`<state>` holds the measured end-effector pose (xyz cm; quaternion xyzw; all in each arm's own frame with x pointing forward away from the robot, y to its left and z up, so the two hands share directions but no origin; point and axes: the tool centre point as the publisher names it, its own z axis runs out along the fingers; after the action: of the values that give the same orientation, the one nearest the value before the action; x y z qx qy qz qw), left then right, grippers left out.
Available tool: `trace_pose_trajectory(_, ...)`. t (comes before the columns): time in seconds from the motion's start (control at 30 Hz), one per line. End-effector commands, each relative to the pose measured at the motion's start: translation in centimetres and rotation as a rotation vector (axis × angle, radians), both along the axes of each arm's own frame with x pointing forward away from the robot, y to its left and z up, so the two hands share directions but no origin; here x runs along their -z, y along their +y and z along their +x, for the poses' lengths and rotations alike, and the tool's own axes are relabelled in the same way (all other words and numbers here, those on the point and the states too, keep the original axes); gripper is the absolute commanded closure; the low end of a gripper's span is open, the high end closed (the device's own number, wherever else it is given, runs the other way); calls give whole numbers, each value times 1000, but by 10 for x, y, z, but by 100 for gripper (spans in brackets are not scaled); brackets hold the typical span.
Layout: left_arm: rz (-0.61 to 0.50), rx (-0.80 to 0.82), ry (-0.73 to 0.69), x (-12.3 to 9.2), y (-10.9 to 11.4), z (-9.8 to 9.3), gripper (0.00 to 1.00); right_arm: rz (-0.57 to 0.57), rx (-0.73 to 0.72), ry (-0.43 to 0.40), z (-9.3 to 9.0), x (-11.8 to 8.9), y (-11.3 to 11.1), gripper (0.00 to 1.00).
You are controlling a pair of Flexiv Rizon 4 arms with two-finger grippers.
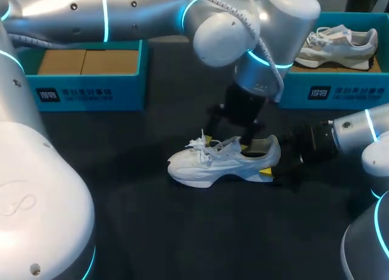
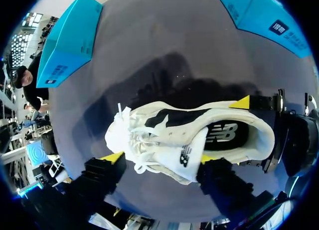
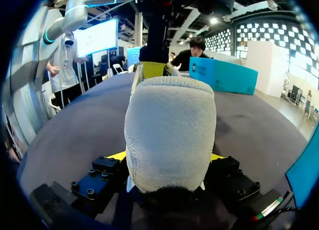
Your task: Take the shoe out of the shoebox, open the shoe tongue, remove and reinsert the insole, then place the shoe into the shoebox
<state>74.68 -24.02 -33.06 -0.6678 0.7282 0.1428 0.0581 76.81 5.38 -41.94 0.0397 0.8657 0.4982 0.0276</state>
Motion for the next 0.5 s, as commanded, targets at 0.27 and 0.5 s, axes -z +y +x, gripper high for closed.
trace_pose_trajectory(0.27, -112, 10, 29, -4, 4, -5, 100, -7, 1, 1, 0, 2, 4, 100)
trace_pose_trajectory(0.5, -242, 32, 33, -18, 9, -9, 100, -7, 1, 1, 0, 2, 4, 100)
